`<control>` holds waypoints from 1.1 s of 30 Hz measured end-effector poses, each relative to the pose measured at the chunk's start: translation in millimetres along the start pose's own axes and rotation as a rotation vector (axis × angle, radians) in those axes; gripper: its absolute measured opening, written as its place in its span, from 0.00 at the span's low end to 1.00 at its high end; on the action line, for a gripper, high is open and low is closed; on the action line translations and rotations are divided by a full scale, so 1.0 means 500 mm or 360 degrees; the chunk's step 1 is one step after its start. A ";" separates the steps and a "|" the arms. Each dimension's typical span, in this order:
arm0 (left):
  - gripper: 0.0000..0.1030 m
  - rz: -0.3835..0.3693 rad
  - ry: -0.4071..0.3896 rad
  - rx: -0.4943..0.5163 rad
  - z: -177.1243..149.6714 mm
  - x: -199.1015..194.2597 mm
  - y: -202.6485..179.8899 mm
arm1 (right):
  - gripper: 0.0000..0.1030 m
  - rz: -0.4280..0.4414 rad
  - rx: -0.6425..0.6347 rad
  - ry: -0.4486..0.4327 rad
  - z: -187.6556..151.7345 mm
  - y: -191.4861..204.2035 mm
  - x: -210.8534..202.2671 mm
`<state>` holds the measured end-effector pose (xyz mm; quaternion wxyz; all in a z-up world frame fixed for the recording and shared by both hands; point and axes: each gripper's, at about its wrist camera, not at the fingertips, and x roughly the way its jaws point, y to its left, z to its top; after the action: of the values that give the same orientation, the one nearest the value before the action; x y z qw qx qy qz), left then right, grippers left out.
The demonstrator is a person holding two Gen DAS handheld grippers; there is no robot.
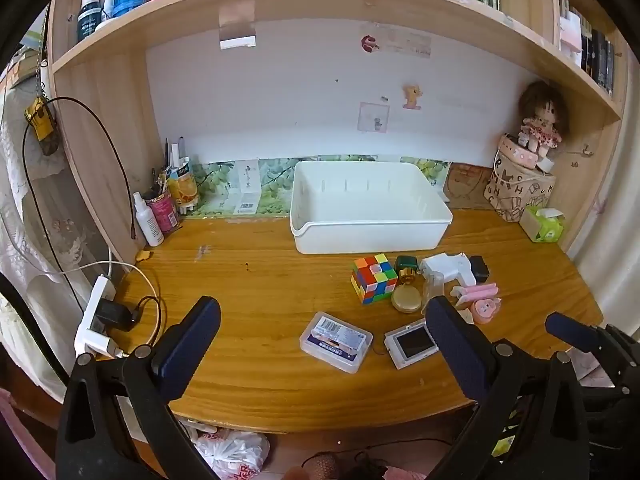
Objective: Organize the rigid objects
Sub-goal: 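Move both tools toward the clear toothbrush box and beige block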
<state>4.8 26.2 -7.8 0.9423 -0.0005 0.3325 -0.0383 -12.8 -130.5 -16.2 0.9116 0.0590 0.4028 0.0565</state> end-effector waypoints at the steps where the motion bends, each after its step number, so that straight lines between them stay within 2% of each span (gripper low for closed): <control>1: 0.99 -0.0012 -0.0013 -0.0002 0.001 -0.001 0.005 | 0.80 -0.0006 0.0007 -0.0008 -0.001 0.006 0.000; 5: 0.99 -0.0058 -0.0043 -0.0005 0.008 0.001 0.021 | 0.80 -0.0035 0.0030 -0.0029 -0.004 0.020 0.001; 11: 0.99 -0.0141 -0.0022 0.0016 0.012 0.013 0.043 | 0.80 -0.0085 0.0102 -0.0036 -0.017 0.036 -0.003; 21: 0.99 -0.0275 0.0065 0.0029 0.006 0.027 0.052 | 0.80 -0.0161 0.0266 0.0008 -0.044 0.026 -0.016; 27: 0.99 -0.0302 0.0119 -0.0026 0.005 0.040 0.064 | 0.80 -0.0171 0.0361 0.0052 -0.052 0.012 -0.009; 33: 0.99 -0.0275 0.0204 -0.0114 0.007 0.070 0.080 | 0.80 -0.0149 0.0466 0.0108 -0.052 -0.019 0.008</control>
<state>37.1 63.7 -28.0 0.9117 -0.0605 0.3918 -0.1076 -28.6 -137.9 -37.9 0.8808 0.1705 0.4395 -0.0434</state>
